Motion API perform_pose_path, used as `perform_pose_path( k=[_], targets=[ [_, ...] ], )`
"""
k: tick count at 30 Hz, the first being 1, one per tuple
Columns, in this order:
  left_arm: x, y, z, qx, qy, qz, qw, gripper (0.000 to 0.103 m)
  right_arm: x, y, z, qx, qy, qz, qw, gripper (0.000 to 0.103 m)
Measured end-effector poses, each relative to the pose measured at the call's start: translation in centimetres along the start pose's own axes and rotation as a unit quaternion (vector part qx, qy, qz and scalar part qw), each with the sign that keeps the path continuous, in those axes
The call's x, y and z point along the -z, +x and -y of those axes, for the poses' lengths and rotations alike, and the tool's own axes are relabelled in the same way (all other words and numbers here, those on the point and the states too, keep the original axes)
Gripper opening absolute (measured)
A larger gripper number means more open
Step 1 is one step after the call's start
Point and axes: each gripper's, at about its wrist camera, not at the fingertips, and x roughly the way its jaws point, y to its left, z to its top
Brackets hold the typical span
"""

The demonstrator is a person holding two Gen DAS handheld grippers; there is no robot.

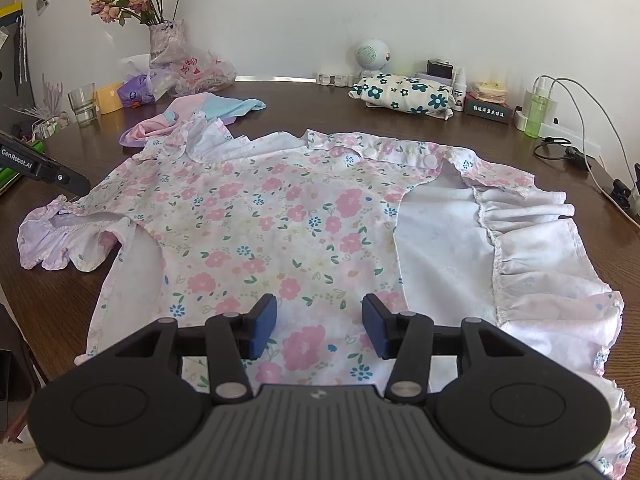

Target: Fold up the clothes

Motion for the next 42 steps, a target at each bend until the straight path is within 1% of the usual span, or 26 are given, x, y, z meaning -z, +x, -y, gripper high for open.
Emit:
perform_pose_path(
  k=[3, 4, 6, 10, 11, 13, 14, 15, 16, 17, 19, 21, 23, 25, 28, 30, 32, 34, 35, 37, 39, 42],
  targets=[
    [0.6, 0.9, -0.1, -0.021, 0.007, -0.015, 0.9996, 0.008, 0.0, 0.0, 0.0, -0.001, -0.001, 0.0, 1.0, 0.048],
    [0.8, 1.1, -0.3, -0.025, 0.006, -0.019, 0.9995, 0.006, 0.0, 0.0, 0.0, -0.001, -0.001, 0.001, 1.0, 0.048],
    [1.1, 1.1, -0.6, -0.023, 0.003, -0.015, 0.9996, 0.006, 0.0, 0.0, 0.1, -0.001, -0.001, 0.001, 1.0, 0.048],
    [1.2, 0.9, -0.2, -0.035, 0.007, -0.011, 0.9993, 0.008, 0.0, 0.0, 0.1, -0.004, -0.002, -0.001, 1.0, 0.048],
    [1.0, 0.6, -0.1, -0.036, 0.006, -0.005, 0.9993, 0.008, -0.2, -0.1, 0.3, -0.01, 0.001, -0.005, 1.0, 0.048],
    [0.5, -0.5, 0.6, -0.036, 0.01, 0.019, 0.9991, 0.012, -0.8, -0.7, 1.1, -0.032, 0.019, -0.013, 0.999, 0.049],
    [0.2, -1.1, 1.2, -0.031, 0.017, 0.035, 0.9988, 0.012, -1.2, -1.5, 1.8, -0.045, 0.03, -0.008, 0.999, 0.049],
    [-0.1, -1.8, 1.9, -0.026, 0.024, 0.05, 0.9981, 0.015, -1.8, -2.2, 2.5, -0.05, 0.034, -0.002, 0.998, 0.049],
    [-0.3, -2.4, 2.6, -0.019, 0.033, 0.063, 0.9973, 0.021, -2.6, -3.0, 3.1, -0.048, 0.031, 0.003, 0.998, 0.049],
    [-0.6, -2.7, 3.5, -0.007, 0.043, 0.072, 0.9965, 0.024, -3.5, -3.7, 3.7, -0.043, 0.026, 0.009, 0.999, 0.049],
    [-0.9, -2.9, 5.8, 0.017, 0.066, 0.085, 0.9941, 0.025, -5.8, -4.5, 5.4, -0.02, 0.007, 0.016, 1.0, 0.049],
    [-1.0, -2.4, 8.8, 0.047, 0.089, 0.09, 0.9908, 0.025, -8.6, -4.4, 7.0, 0.014, -0.018, 0.015, 1.0, 0.049],
    [-0.7, -1.4, 11.8, 0.072, 0.109, 0.09, 0.9874, 0.024, -11.3, -2.8, 8.7, 0.042, -0.034, 0.002, 0.999, 0.049],
    [-0.3, -0.3, 14.3, 0.085, 0.125, 0.089, 0.9845, 0.024, -13.9, -0.6, 10.3, 0.063, -0.044, -0.018, 0.997, 0.048],
    [0.4, 1.6, 17.4, 0.099, 0.141, 0.081, 0.9817, 0.024, -16.5, 4.4, 12.0, 0.055, -0.034, -0.057, 0.996, 0.048],
    [0.9, 3.1, 18.8, 0.101, 0.145, 0.07, 0.9817, 0.024, -17.1, 7.8, 12.4, 0.039, -0.026, -0.082, 0.996, 0.047],
    [1.4, 4.4, 19.4, 0.097, 0.146, 0.057, 0.9828, 0.024, -17.1, 11.0, 12.7, 0.03, -0.023, -0.107, 0.994, 0.045],
    [1.7, 4.7, 19.7, 0.089, 0.154, 0.062, 0.9822, 0.024, -16.8, 13.4, 13.2, 0.03, -0.016, -0.123, 0.992, 0.044],
    [1.8, 4.6, 19.7, 0.086, 0.156, 0.064, 0.9819, 0.024, -16.6, 14.3, 13.6, 0.029, -0.003, -0.129, 0.991, 0.043],
    [1.8, 4.5, 19.6, 0.086, 0.154, 0.064, 0.9822, 0.024, -16.4, 15.5, 14.3, 0.032, 0.007, -0.134, 0.99, 0.034],
    [2.0, 4.4, 19.7, 0.084, 0.158, 0.066, 0.9816, 0.024, -16.3, 16.4, 14.9, 0.04, 0.006, -0.135, 0.99, 0.03],
    [2.3, 4.3, 19.6, 0.085, 0.158, 0.067, 0.9815, 0.024, -16.3, 17.0, 15.7, 0.038, 0.008, -0.126, 0.991, 0.031]
  ],
)
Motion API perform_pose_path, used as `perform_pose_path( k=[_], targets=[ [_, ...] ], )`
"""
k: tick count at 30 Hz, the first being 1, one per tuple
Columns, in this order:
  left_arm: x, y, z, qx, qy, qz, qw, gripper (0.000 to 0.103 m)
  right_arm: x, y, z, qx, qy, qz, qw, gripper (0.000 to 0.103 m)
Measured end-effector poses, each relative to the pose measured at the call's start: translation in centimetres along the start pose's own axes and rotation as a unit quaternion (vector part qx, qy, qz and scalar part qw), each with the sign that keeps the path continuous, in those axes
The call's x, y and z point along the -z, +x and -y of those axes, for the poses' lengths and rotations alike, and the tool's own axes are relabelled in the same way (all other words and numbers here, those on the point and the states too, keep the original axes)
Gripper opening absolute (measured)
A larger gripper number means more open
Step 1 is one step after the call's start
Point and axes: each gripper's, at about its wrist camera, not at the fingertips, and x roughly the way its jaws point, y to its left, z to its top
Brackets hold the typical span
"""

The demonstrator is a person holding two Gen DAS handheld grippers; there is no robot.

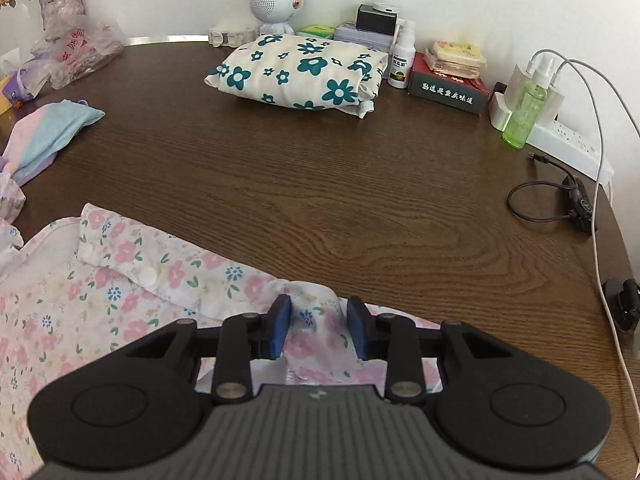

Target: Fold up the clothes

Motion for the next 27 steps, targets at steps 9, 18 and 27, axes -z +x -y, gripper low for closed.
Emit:
perform_pose_path(
  k=[9, 18, 27],
  targets=[
    [0.1, -0.2, 0.1, 0.003, -0.003, 0.003, 1.0, 0.027, 0.1, -2.8, -0.7, -0.028, 0.003, 0.016, 0.999, 0.034],
    [0.2, -2.1, -0.7, 0.001, -0.026, 0.03, 0.9992, 0.027, 4.2, -8.8, -4.6, -0.067, -0.052, 0.034, 0.996, 0.034],
    [1.4, -3.4, -1.0, -0.011, -0.047, 0.039, 0.9981, 0.024, 13.6, -14.5, -9.8, -0.114, -0.077, 0.038, 0.99, 0.026]
  ],
)
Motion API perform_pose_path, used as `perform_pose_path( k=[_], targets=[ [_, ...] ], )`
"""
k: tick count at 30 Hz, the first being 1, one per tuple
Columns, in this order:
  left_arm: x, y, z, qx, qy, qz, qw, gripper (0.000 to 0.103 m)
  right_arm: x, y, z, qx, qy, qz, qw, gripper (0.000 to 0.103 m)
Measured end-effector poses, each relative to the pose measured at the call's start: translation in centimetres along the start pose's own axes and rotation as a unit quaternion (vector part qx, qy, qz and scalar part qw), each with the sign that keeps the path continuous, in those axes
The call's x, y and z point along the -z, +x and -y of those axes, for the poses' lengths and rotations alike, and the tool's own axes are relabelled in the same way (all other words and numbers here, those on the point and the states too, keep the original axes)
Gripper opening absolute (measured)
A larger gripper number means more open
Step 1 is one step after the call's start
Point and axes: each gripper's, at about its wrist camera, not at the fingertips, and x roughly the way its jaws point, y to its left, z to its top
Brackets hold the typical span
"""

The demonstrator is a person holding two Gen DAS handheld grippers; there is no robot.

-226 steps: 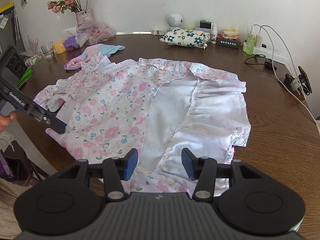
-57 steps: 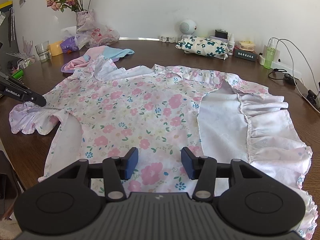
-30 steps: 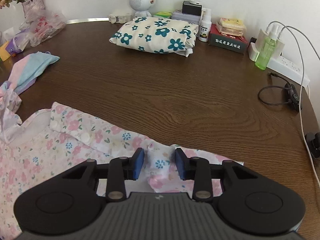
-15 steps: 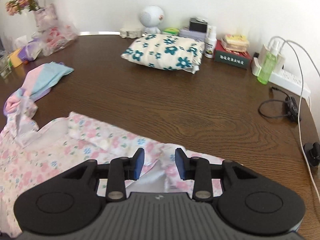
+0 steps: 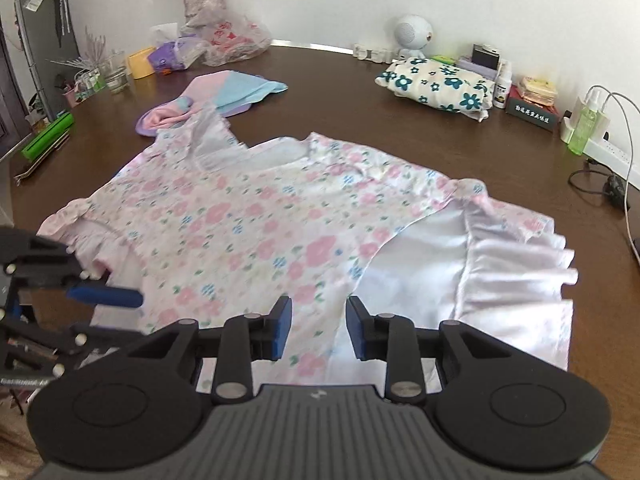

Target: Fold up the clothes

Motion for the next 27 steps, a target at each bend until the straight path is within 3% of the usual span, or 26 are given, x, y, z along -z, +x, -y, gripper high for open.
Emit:
perform_pose_path(
  k=[2, 9, 16, 27],
  targets=[
    [0.3, -0.4, 0.2, 0.005, 0.0, 0.003, 1.0, 0.022, 1.8, -0.7, -1.4, -0.008, 0.0, 0.002, 1.0, 0.022],
    [1.5, -0.6, 1.6, 0.018, 0.007, -0.002, 0.9998, 0.022, 6.7, -1.1, -3.5, 0.006, 0.018, 0.011, 1.0, 0.022],
    [2.5, -1.3, 3.2, 0.041, 0.036, 0.003, 0.9985, 0.022, 9.1, -3.1, -4.9, 0.009, 0.026, 0.052, 0.998, 0.022],
    [3.4, -1.9, 4.1, 0.023, 0.061, -0.002, 0.9979, 0.022, 12.0, -4.4, -5.9, 0.048, 0.021, 0.07, 0.996, 0.022]
  ],
)
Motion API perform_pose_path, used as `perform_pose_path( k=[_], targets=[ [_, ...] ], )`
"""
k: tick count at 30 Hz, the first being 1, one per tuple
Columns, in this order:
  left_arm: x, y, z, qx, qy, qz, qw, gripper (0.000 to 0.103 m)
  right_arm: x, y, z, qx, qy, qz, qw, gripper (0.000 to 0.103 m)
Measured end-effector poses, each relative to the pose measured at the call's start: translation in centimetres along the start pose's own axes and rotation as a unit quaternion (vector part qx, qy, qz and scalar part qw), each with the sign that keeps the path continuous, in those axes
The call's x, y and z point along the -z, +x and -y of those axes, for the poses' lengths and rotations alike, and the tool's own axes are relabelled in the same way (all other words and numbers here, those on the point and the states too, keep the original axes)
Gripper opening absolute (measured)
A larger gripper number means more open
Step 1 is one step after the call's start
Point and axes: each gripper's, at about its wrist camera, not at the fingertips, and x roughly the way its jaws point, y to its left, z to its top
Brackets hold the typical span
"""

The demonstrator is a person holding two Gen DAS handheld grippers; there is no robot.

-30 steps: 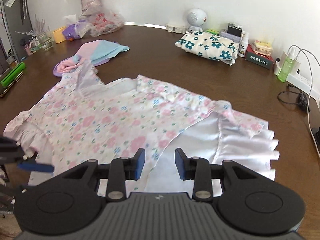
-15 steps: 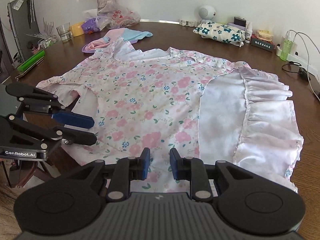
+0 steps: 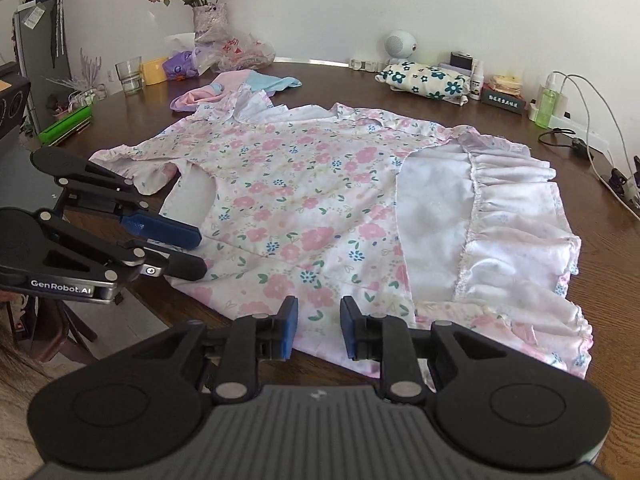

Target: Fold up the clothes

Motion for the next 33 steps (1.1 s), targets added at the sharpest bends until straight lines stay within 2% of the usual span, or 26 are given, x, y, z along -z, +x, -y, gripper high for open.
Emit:
perform_pose_path(
  k=[4, 12, 16, 22, 33],
  targets=[
    [0.6, -0.3, 0.3, -0.008, 0.005, -0.007, 0.9999, 0.022, 1.0, -0.8, 0.5, 0.018, 0.013, 0.003, 1.0, 0.022],
    [1.5, -1.0, -0.2, -0.023, -0.023, 0.003, 0.9995, 0.022, 2.8, -1.6, 1.8, 0.047, 0.048, 0.03, 0.997, 0.022],
    [1.9, -1.3, -0.3, -0.03, -0.031, 0.006, 0.999, 0.022, 3.6, -2.5, 2.9, 0.046, 0.077, 0.037, 0.995, 0.012],
    [2.0, -1.4, -0.4, -0.034, -0.031, 0.006, 0.9989, 0.022, 4.1, -3.3, 3.5, 0.049, 0.109, 0.05, 0.992, 0.01],
    [2.1, -1.4, -0.6, -0.039, -0.038, 0.006, 0.9985, 0.022, 5.8, -4.7, 6.5, 0.119, 0.161, 0.053, 0.978, 0.01]
  ],
)
